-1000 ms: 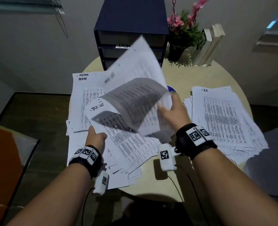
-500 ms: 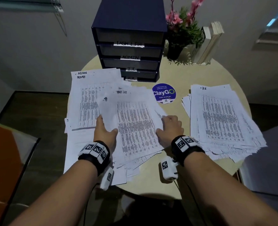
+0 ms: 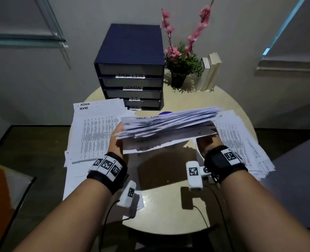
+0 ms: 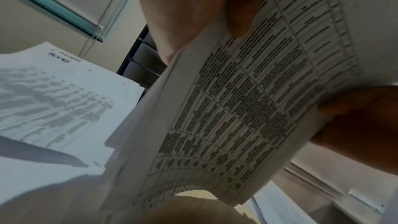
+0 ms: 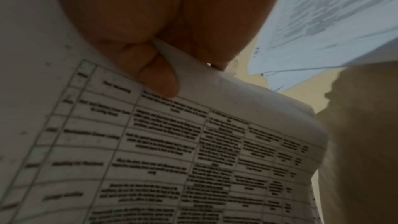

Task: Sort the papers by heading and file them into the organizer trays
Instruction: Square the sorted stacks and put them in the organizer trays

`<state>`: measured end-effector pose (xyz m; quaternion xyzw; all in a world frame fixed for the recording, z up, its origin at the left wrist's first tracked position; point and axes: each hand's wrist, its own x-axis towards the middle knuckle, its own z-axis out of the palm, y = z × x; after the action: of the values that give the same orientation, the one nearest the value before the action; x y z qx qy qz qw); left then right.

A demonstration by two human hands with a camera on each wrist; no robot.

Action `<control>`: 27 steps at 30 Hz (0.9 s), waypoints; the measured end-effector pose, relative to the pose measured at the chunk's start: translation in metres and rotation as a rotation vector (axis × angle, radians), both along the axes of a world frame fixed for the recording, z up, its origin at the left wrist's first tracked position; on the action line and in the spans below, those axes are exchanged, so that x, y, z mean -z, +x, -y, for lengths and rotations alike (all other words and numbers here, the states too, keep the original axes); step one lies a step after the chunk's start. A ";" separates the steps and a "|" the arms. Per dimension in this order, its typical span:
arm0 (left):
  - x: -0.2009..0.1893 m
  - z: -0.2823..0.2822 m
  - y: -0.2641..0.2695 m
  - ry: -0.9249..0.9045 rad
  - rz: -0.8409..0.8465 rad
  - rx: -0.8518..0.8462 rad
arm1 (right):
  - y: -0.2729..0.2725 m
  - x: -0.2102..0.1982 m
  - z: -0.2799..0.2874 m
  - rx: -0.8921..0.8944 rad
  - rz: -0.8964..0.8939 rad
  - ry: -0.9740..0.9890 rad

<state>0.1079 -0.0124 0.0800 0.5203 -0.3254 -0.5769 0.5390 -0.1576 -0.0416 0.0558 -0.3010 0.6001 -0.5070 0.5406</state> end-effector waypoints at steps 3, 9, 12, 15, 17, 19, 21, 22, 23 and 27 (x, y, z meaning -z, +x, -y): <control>0.006 0.003 -0.008 -0.068 0.051 -0.064 | 0.002 -0.018 -0.012 -0.060 -0.132 -0.152; 0.003 -0.005 -0.031 -0.064 0.063 -0.094 | 0.007 -0.024 -0.027 -0.098 -0.076 -0.214; -0.006 -0.004 -0.041 -0.127 0.065 -0.103 | 0.019 -0.030 -0.028 -0.137 -0.102 -0.268; -0.004 0.000 -0.042 -0.153 0.054 -0.100 | 0.018 -0.032 -0.031 -0.128 -0.049 -0.249; -0.001 0.001 -0.039 -0.155 0.026 -0.130 | 0.015 -0.036 -0.033 -0.085 -0.015 -0.280; -0.003 0.002 -0.037 -0.181 0.022 -0.126 | 0.011 -0.045 -0.031 -0.053 -0.014 -0.347; -0.009 0.002 -0.039 -0.214 0.036 -0.117 | 0.009 -0.057 -0.026 -0.044 -0.037 -0.437; -0.013 0.003 -0.040 -0.237 0.033 -0.119 | 0.008 -0.063 -0.022 -0.047 -0.057 -0.492; -0.016 0.005 -0.041 -0.258 0.020 -0.129 | 0.008 -0.068 -0.019 -0.059 -0.088 -0.545; -0.026 0.011 -0.044 -0.270 0.025 -0.133 | 0.003 -0.070 -0.012 -0.164 -0.304 -0.645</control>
<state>0.0636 -0.0232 0.1065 0.4706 -0.3715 -0.4845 0.6370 -0.1541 -0.0292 0.1262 -0.5750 0.4568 -0.5746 0.3612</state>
